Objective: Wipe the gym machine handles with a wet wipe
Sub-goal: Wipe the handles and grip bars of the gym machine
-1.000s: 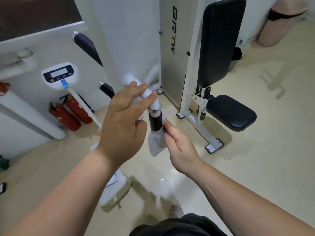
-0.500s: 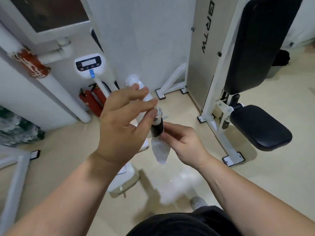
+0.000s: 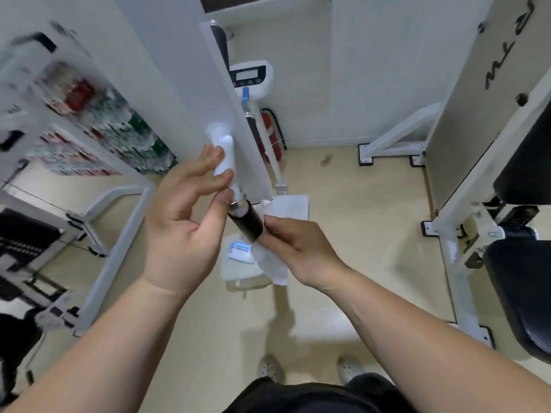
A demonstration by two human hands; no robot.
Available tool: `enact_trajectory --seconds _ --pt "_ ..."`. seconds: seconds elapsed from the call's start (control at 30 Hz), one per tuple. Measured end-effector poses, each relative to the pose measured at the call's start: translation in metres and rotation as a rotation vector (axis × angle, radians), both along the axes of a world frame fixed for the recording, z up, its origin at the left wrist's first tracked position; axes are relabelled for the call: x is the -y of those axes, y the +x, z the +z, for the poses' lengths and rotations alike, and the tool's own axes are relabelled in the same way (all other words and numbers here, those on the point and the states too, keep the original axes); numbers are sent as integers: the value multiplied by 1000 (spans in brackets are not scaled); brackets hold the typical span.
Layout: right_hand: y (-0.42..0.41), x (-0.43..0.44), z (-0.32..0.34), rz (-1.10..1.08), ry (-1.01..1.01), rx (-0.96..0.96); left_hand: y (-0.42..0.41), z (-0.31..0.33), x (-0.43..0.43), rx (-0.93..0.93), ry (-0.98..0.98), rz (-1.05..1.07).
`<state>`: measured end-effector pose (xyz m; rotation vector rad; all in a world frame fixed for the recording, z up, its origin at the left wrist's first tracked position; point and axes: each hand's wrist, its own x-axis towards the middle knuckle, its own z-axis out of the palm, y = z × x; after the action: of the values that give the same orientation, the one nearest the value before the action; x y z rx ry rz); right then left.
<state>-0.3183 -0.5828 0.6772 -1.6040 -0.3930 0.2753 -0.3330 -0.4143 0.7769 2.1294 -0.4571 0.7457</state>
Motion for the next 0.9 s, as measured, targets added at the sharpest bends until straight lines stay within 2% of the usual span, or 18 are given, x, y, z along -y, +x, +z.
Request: enact_trajectory --seconds 0.1,0.3,0.5,0.57,0.77,0.83,0.9 --pt "-5 5 -11 45 -44 -71 -6 1 1 -3 -9 31" --pt "10 -7 30 81 125 65 -6 3 5 -22 -9 40" --pt "5 2 -13 86 -57 -75 -3 1 -1 -15 -3 55" --pt "9 -1 -11 89 -78 -47 -2 1 -4 -17 -5 48" --pt "10 -12 11 -7 113 -66 -1 3 -7 -20 -13 20" --pt "7 -12 9 -25 106 -29 -1 3 -5 -23 4 22" --pt "7 -14 7 -42 -8 84 -1 5 -3 -26 22 34"
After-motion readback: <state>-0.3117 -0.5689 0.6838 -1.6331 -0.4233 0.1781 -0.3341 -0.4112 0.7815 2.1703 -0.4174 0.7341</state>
